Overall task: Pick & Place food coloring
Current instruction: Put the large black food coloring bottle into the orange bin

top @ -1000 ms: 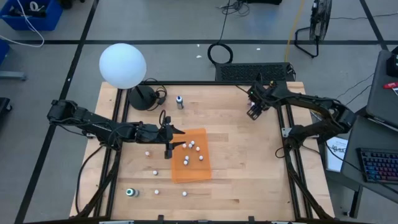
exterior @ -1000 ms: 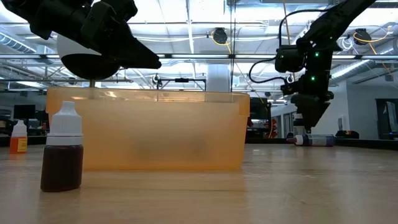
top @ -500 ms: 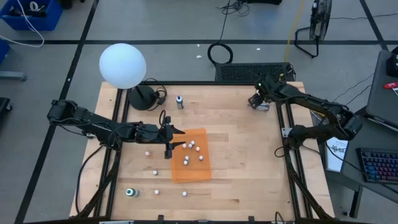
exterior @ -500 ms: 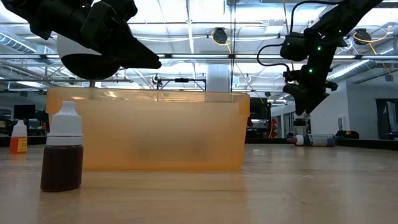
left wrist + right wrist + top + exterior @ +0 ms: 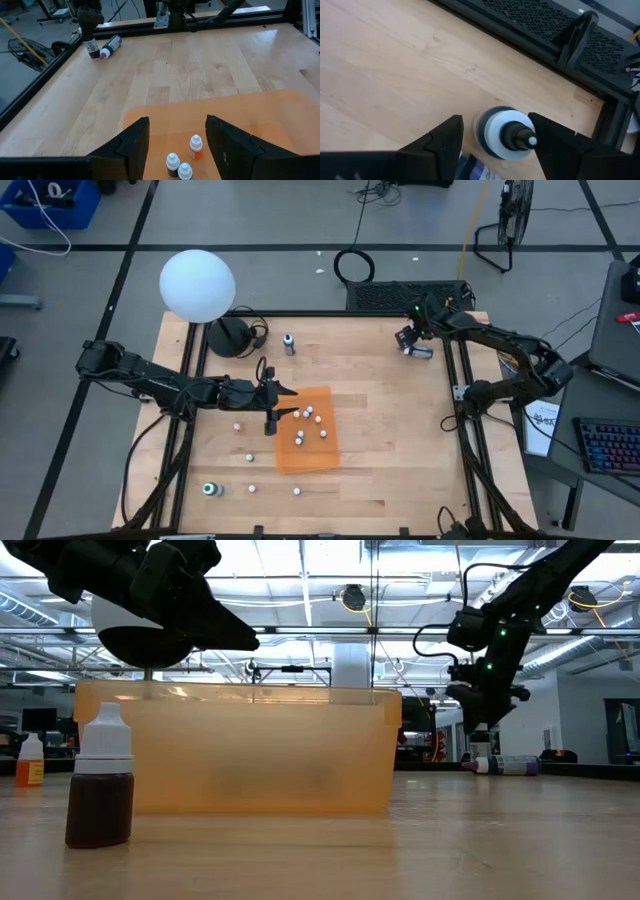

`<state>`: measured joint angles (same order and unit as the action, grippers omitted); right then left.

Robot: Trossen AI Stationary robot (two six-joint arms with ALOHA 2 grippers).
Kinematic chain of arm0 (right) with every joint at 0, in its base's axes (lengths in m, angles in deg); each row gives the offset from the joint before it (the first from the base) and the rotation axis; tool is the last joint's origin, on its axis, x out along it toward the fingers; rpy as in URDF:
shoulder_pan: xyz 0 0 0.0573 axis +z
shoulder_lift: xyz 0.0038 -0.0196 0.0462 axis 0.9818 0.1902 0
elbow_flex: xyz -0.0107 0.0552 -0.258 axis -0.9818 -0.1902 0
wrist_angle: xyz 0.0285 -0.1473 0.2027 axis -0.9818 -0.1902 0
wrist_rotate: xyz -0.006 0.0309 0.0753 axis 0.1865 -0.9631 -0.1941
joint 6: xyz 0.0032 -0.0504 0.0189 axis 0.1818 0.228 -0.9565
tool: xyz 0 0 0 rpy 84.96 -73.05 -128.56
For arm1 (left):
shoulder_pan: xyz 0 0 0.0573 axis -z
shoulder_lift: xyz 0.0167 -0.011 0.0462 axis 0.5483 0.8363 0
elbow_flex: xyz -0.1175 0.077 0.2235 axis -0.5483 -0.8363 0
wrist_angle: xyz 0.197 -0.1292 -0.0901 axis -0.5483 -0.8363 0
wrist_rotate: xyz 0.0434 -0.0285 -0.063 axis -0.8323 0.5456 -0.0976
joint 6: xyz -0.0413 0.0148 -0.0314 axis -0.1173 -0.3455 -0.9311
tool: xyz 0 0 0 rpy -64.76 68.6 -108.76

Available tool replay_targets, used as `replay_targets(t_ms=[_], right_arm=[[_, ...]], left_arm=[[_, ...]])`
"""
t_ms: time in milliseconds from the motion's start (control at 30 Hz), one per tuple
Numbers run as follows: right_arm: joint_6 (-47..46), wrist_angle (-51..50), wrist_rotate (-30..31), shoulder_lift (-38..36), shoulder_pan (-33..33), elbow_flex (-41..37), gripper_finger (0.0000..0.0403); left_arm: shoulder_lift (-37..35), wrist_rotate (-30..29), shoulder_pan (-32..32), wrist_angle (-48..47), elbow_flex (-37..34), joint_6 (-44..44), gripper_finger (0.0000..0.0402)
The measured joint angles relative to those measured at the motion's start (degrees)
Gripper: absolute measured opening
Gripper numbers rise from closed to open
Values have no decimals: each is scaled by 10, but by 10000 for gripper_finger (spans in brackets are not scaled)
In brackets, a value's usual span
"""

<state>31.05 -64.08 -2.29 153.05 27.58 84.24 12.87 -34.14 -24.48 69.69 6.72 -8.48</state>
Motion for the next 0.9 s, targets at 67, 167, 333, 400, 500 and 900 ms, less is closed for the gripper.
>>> replay_targets(t_ms=[67, 167, 333, 400, 500, 900], right_arm=[[3, 5, 0, 0, 0, 0, 215], [3, 4, 1, 0, 0, 0, 215], [3, 0, 16, 0, 0, 0, 215], [4, -3, 16, 0, 0, 0, 215], [3, -1, 16, 0, 0, 0, 215], [5, -6, 43, -26, 1, 0, 167]], left_arm=[[0, 0, 0, 0, 0, 0, 198], [0, 0, 0, 0, 0, 0, 198], [0, 0, 0, 0, 0, 0, 198], [0, 0, 0, 0, 0, 0, 198], [0, 0, 0, 0, 0, 0, 198], [0, 0, 0, 0, 0, 0, 198]])
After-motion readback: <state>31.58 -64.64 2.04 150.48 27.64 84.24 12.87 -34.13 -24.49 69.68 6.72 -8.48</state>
